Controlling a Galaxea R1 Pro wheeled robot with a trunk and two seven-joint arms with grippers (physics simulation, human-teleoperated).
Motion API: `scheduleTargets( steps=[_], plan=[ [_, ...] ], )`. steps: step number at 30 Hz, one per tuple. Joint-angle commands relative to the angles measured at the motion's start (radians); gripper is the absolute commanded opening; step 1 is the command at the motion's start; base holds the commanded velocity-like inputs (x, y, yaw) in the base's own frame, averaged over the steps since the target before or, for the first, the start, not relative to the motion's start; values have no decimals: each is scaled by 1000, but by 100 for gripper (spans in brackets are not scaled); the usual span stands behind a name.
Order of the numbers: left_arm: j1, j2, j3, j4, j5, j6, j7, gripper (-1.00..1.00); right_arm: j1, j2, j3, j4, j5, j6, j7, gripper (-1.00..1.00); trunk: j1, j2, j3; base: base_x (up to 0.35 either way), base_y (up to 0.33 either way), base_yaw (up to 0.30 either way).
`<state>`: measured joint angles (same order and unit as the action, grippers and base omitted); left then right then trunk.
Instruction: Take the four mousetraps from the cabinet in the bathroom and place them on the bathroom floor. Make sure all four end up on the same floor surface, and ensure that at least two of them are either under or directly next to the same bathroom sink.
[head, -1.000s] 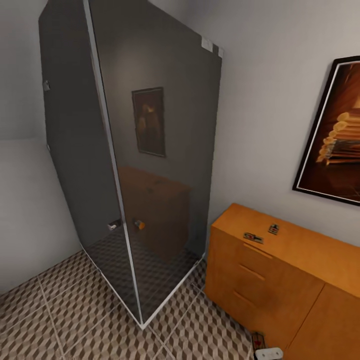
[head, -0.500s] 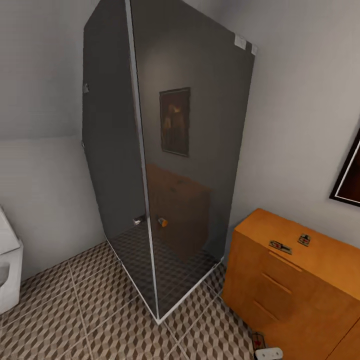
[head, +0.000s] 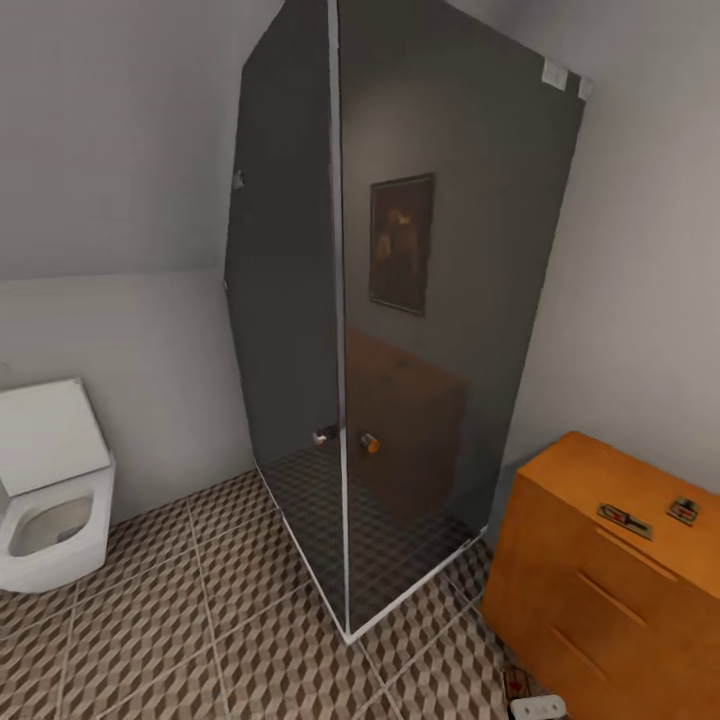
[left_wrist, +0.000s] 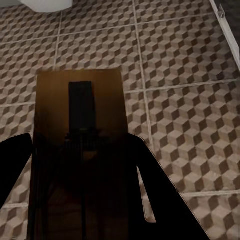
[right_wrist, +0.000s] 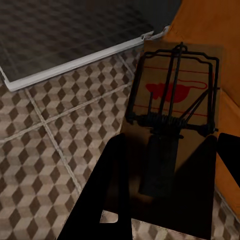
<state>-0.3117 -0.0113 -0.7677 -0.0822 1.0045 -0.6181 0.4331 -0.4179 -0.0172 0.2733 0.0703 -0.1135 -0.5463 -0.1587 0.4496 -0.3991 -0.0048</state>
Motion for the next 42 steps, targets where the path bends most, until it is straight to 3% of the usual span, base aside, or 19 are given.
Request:
scheduleTargets(
  steps=[1,10,42],
  plan=[
    [0,0,-9,0,2,2,8,-100,-1,0,9,3,-10,-6,1,-100,0,-1,-1,0,0,300],
    [0,-1,-9,-1,1,6,-24,-100,-1,0,9,3,-10,-6,1,-100,0,-1,-1,0,0,300],
    [-1,1,-9,-1,0,5,-27,-100,-1,0,9,3,-10,-6,1,-100,0,-1,-1,0,0,300]
  ],
)
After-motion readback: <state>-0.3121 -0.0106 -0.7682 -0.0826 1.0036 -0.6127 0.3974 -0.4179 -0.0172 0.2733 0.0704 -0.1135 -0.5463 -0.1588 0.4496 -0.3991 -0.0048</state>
